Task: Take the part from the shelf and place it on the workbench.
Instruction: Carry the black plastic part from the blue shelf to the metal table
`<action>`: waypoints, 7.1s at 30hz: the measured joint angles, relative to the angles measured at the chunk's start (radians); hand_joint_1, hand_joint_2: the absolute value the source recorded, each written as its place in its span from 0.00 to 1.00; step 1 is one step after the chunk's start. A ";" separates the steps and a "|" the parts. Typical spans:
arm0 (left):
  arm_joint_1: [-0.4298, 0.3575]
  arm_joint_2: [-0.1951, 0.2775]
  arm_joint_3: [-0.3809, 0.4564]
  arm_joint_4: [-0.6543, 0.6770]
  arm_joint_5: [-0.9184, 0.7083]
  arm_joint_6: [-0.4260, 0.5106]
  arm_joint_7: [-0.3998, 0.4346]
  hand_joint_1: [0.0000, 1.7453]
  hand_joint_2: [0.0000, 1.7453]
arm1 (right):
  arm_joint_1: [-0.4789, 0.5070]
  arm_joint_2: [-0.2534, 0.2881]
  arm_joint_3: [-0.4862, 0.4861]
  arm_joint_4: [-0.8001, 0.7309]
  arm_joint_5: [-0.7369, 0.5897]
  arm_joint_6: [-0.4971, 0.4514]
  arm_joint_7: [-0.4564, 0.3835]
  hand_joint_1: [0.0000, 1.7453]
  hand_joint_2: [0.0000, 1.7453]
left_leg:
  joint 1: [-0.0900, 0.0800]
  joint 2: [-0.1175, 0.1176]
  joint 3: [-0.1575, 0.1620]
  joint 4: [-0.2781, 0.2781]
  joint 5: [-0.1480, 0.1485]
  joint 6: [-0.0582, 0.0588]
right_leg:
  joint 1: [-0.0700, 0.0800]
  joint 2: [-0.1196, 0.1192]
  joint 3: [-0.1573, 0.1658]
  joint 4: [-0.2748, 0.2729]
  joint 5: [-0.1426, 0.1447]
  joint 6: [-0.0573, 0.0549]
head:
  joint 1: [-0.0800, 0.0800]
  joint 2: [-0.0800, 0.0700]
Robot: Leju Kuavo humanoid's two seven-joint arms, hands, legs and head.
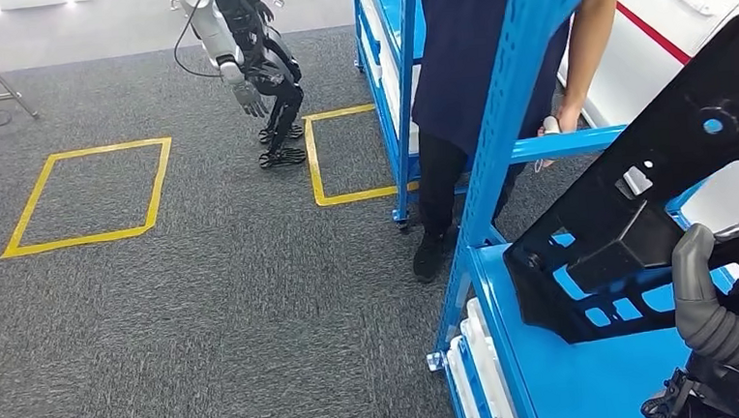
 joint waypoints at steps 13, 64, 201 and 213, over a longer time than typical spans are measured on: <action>0.003 0.001 0.001 0.000 -0.004 0.010 -0.001 0.00 1.00 | -0.004 0.000 0.000 0.002 -0.008 0.000 0.002 1.00 1.00 | 0.016 -0.004 -0.010 -0.005 0.032 -0.017 | 0.028 0.001 0.030 -0.074 -0.009 -0.050 | -0.001 0.000; -0.018 -0.020 0.001 -0.004 -0.029 0.058 -0.006 0.00 1.00 | -0.032 -0.084 -0.046 0.003 0.112 0.000 0.176 1.00 1.00 | -0.011 -0.046 0.006 0.030 -0.038 -0.005 | 0.021 0.000 -0.053 -0.026 0.025 -0.058 | 0.000 0.000; -0.020 -0.020 0.001 -0.004 -0.059 -0.085 0.060 0.00 1.00 | -0.253 -0.293 -0.132 -0.008 0.241 0.000 0.442 1.00 1.00 | -0.004 -0.005 0.034 0.058 -0.086 -0.005 | -0.013 -0.008 -0.108 -0.047 0.096 0.001 | 0.011 0.000; -0.020 -0.022 0.001 -0.004 -0.081 -0.030 0.052 0.00 1.00 | -0.166 -0.305 -0.236 -0.008 0.206 0.000 0.427 1.00 1.00 | -0.001 -0.005 0.048 0.028 -0.076 -0.020 | -0.011 -0.008 -0.110 -0.047 0.095 -0.001 | 0.011 0.000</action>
